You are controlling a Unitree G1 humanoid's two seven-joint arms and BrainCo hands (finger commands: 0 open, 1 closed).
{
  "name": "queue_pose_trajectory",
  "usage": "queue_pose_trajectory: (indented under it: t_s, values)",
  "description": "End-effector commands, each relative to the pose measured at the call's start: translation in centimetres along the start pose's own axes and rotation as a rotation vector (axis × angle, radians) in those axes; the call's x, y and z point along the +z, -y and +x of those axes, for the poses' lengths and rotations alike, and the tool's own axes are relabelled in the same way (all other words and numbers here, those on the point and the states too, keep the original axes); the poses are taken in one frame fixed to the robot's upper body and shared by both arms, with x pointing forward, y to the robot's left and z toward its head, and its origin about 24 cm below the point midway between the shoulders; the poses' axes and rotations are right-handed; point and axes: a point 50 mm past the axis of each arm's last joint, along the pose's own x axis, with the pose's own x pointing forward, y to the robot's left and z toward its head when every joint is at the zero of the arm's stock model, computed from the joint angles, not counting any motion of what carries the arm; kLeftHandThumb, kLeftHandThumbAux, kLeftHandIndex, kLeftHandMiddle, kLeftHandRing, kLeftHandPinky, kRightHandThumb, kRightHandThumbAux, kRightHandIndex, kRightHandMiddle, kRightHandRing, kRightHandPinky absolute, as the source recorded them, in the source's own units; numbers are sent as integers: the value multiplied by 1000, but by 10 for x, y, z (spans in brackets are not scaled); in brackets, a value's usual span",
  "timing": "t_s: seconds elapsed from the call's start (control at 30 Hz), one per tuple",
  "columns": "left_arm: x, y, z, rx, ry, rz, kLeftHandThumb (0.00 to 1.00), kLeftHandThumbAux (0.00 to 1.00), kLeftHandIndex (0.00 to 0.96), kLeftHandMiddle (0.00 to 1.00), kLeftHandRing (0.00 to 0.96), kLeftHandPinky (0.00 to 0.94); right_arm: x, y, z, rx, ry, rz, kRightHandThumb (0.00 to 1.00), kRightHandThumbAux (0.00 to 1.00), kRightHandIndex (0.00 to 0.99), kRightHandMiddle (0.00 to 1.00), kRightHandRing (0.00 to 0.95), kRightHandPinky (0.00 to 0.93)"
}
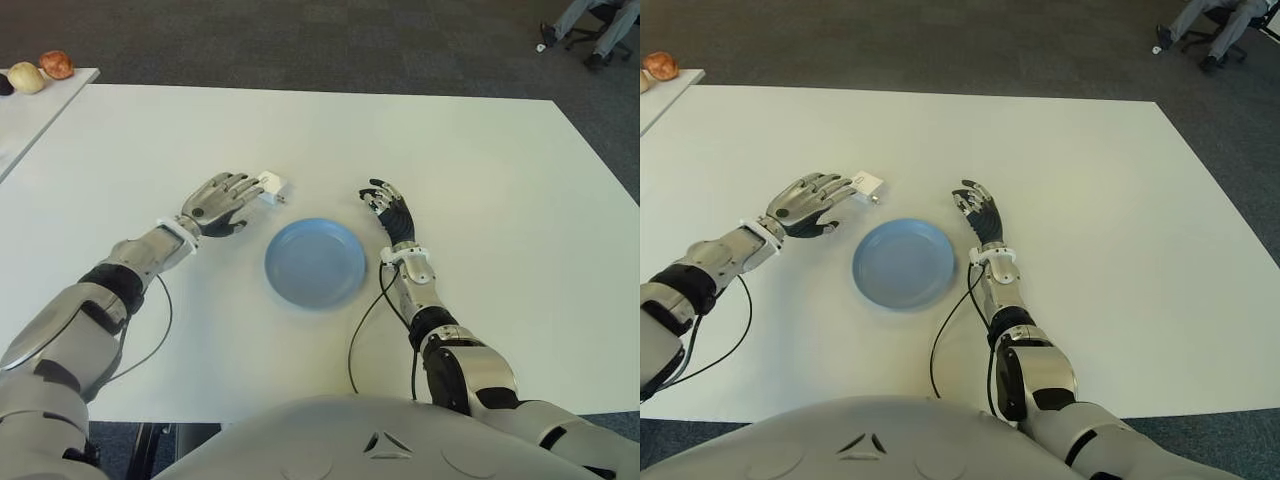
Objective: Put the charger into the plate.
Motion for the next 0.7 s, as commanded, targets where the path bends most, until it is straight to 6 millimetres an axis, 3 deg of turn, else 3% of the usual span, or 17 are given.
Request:
queue_pose_trajectory:
  t_s: [0.03,0.7]
  values:
    - [6,21,-20,-138,47,72,0,590,13,38,5,2,-29,5,-19,-24,-154,7,0,593,206,373,292,154]
    - [-3,22,-44,-244,100,185,0,587,0,5,0,0,-28,5,-18,-35,-160,-7,0,587,211,372,292,147]
